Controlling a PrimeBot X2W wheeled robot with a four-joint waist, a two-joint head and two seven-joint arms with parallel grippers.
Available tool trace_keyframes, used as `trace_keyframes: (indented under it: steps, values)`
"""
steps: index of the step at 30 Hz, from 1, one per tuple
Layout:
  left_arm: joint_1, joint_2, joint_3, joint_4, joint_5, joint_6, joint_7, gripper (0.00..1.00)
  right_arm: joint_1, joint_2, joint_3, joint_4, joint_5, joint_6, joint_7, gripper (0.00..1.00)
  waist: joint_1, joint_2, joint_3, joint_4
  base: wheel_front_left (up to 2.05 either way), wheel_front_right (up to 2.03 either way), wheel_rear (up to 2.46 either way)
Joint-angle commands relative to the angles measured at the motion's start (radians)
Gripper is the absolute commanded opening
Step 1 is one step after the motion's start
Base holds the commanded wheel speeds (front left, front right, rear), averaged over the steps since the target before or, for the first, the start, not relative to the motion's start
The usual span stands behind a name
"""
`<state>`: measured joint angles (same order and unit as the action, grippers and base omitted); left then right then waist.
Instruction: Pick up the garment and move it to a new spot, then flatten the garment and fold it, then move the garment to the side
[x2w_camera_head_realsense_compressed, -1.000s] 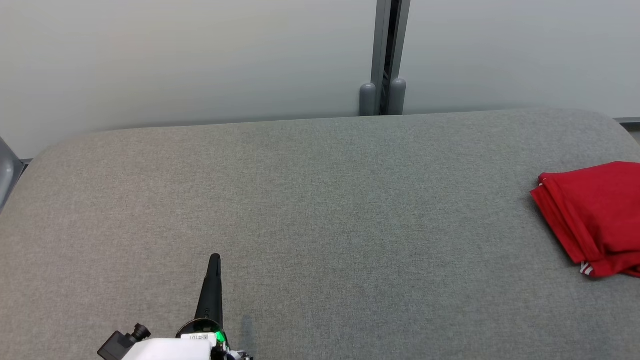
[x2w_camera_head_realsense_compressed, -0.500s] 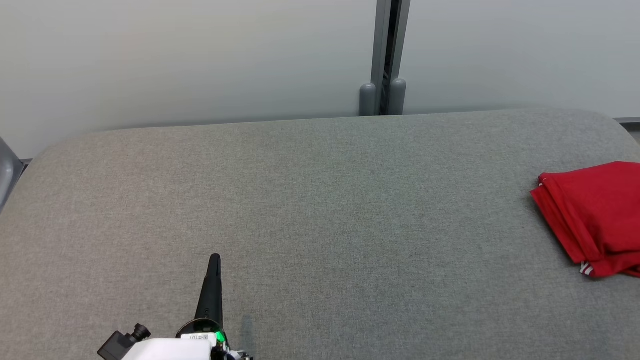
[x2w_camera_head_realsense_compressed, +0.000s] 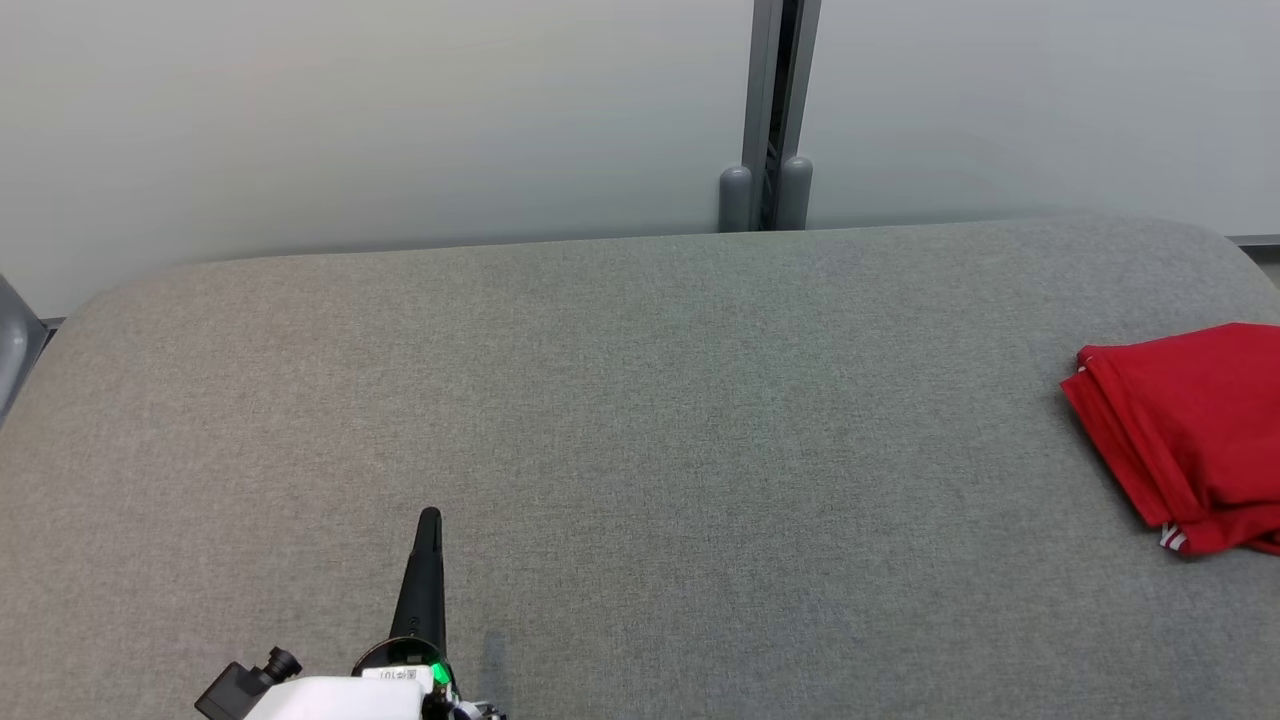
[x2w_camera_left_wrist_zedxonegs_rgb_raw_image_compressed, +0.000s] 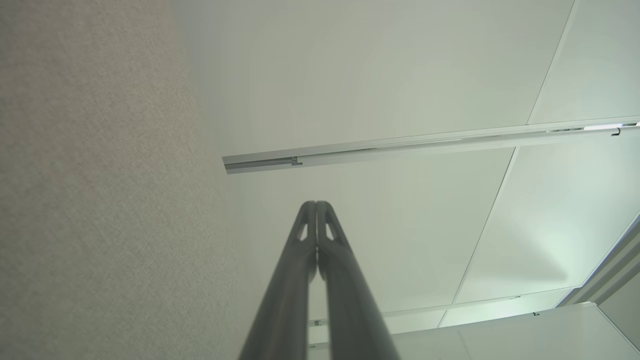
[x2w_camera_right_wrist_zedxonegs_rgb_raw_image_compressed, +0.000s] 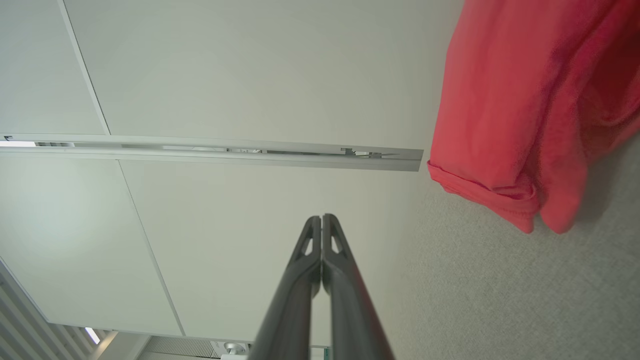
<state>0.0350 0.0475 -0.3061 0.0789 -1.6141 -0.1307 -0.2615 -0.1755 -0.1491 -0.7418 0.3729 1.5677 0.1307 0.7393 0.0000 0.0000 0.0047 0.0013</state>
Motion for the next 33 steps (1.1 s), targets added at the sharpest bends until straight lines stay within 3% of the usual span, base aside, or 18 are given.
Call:
trace_keyframes:
  steps: [1, 33]
  values:
    - [0.005, 0.003, 0.002, -0.002, -0.002, -0.003, -0.002, 0.00, -0.010, -0.002, -0.003, 0.001, 0.000, 0.000, 0.005, 0.00, 0.0000, 0.0000, 0.000, 0.000, 0.00, 0.00, 0.00]
    - [0.005, 0.003, 0.002, -0.002, -0.002, -0.003, -0.002, 0.00, -0.011, -0.002, -0.005, 0.001, -0.002, 0.000, 0.007, 0.00, 0.0000, 0.0000, 0.000, 0.000, 0.00, 0.00, 0.00]
